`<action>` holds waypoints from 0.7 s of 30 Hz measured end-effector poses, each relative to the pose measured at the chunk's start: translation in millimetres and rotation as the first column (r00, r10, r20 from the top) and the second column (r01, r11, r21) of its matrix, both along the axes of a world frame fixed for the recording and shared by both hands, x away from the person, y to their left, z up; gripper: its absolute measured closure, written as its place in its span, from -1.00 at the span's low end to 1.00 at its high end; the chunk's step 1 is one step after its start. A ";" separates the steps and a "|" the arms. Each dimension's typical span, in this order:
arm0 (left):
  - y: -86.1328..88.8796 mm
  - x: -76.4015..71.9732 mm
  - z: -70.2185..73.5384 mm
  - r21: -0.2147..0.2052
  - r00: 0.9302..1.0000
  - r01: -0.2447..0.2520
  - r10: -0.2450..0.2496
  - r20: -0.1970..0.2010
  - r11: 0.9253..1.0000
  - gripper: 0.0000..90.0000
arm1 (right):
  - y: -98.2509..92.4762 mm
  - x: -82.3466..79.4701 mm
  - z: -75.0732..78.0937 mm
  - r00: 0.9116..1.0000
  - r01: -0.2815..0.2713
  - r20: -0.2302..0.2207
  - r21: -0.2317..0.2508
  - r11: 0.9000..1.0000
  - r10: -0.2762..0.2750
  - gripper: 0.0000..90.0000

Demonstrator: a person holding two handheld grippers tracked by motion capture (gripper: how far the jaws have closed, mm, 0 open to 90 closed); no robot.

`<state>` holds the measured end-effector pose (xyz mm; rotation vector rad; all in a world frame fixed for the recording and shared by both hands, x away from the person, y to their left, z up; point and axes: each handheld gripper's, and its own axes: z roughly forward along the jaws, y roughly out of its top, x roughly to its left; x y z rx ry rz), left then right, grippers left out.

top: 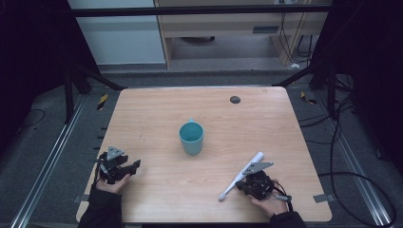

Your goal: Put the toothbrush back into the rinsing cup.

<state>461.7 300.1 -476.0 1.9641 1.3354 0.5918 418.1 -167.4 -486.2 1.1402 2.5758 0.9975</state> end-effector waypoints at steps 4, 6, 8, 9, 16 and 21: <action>0.0 0.1 -0.1 0.001 1.000 0.001 -0.001 -0.001 1.000 -0.07 | -1.7 -0.5 3.7 1.000 0.003 0.016 0.023 1.000 -0.003 1.00; -0.3 0.2 -0.2 -0.002 1.000 0.000 0.000 0.000 1.000 -0.07 | -4.2 -0.2 7.4 0.999 0.015 0.036 0.041 0.999 -0.016 1.00; -0.3 0.1 0.0 -0.001 1.000 0.000 0.000 0.000 1.000 -0.07 | -9.0 1.2 11.9 0.997 0.039 0.066 0.054 0.998 -0.043 1.00; -0.2 0.2 -0.2 -0.003 1.000 0.000 0.000 0.001 1.000 -0.07 | -12.5 3.2 14.1 0.994 0.060 0.085 0.058 0.997 -0.064 1.00; 0.3 0.7 -0.2 0.001 1.000 -0.002 0.002 -0.002 1.000 -0.06 | -33.3 21.5 25.7 0.969 0.186 0.148 0.082 0.979 -0.196 1.00; 0.3 1.0 0.0 0.005 1.000 -0.006 0.006 -0.002 1.000 -0.05 | -51.2 40.3 22.3 0.947 0.278 0.144 0.076 0.958 -0.287 1.00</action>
